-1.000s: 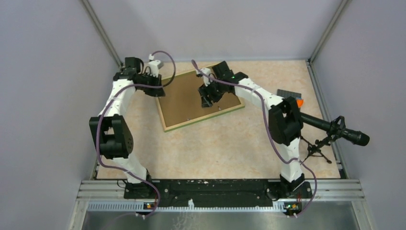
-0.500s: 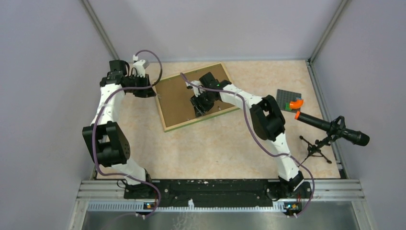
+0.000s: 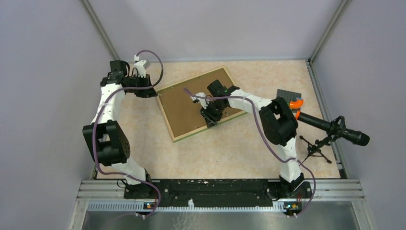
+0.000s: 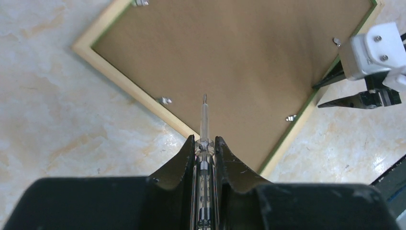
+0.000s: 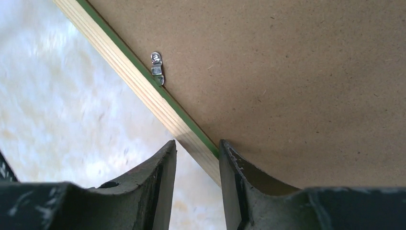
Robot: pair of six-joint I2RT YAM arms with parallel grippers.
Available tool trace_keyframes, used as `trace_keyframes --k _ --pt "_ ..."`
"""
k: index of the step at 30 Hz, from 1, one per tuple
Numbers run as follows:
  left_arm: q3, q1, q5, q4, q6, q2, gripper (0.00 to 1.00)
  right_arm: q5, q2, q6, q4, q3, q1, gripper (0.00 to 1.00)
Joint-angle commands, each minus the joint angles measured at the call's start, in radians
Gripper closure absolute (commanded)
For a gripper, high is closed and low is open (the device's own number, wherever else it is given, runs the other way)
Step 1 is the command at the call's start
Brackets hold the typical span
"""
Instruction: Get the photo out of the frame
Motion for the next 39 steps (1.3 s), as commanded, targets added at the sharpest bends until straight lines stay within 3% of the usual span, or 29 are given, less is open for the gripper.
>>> trace_keyframes --k 1,4,7,16,21,39 --pt "0.008 0.002 0.081 0.039 0.011 0.031 1.0 0.062 -0.081 -0.153 -0.193 -0.127 -0.038 0.62" --pt "0.014 0.002 0.105 0.044 -0.001 0.056 1.0 0.077 -0.15 -0.149 -0.195 -0.15 -0.086 0.61" --pt "0.027 -0.006 0.114 0.055 -0.008 0.07 1.0 0.077 -0.245 -0.061 -0.173 -0.145 -0.136 0.53" --pt "0.024 -0.041 0.109 0.101 -0.051 0.092 1.0 0.449 -0.515 0.533 0.092 -0.407 -0.366 0.38" --pt "0.03 -0.053 0.097 0.104 -0.058 0.098 1.0 0.666 -0.458 0.661 0.097 -0.397 -0.389 0.38" --pt "0.018 -0.053 0.017 0.056 -0.048 0.021 1.0 0.477 -0.134 0.821 0.059 -0.213 -0.475 0.38"
